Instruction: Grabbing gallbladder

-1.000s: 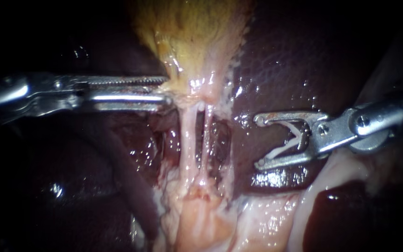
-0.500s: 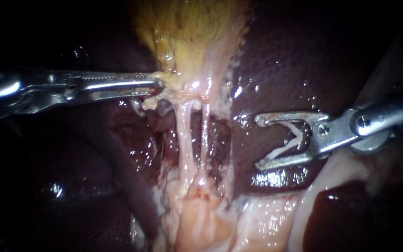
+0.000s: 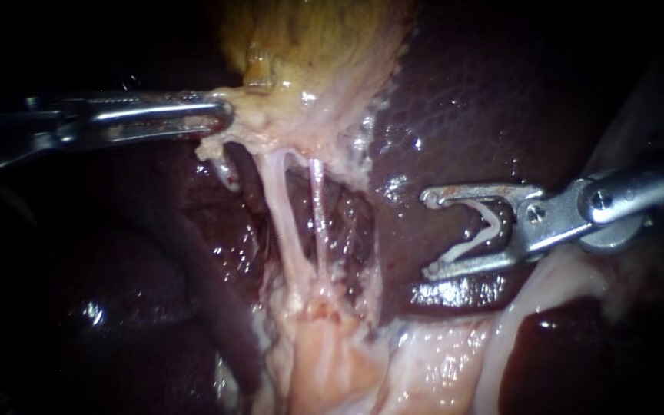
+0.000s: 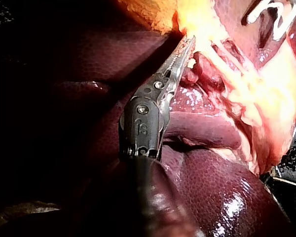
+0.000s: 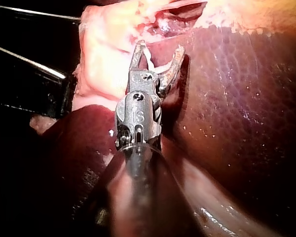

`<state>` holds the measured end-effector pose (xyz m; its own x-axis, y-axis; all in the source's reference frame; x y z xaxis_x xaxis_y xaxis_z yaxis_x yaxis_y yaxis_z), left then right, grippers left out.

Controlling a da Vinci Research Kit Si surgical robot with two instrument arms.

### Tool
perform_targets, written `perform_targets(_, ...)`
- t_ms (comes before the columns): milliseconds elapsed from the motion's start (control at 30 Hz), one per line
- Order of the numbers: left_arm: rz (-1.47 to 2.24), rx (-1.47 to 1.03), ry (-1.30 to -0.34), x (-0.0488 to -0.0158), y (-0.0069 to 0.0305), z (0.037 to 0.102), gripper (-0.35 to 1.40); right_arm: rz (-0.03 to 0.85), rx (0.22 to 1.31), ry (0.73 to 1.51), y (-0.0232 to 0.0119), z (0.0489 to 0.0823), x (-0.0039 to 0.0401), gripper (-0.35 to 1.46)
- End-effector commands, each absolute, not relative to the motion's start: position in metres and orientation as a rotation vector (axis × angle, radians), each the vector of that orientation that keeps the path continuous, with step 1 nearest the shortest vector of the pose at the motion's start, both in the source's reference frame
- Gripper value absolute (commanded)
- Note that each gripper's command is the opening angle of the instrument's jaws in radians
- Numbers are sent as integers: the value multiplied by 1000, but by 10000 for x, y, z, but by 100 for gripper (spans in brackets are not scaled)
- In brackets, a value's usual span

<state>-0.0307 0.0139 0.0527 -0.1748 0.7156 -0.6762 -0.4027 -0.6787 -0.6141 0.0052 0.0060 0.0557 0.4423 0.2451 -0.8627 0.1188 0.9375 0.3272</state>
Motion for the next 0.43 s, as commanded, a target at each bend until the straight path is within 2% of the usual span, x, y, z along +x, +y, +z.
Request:
perform_targets(33, 1924, -1347, -381, -306, 139, 526, -35, 81, 366, 1117, 60, 557, 52, 50)
perform_targets(433, 1922, -1342, -375, -308, 138, 525, -35, 81, 366, 1117, 60, 557, 52, 50)
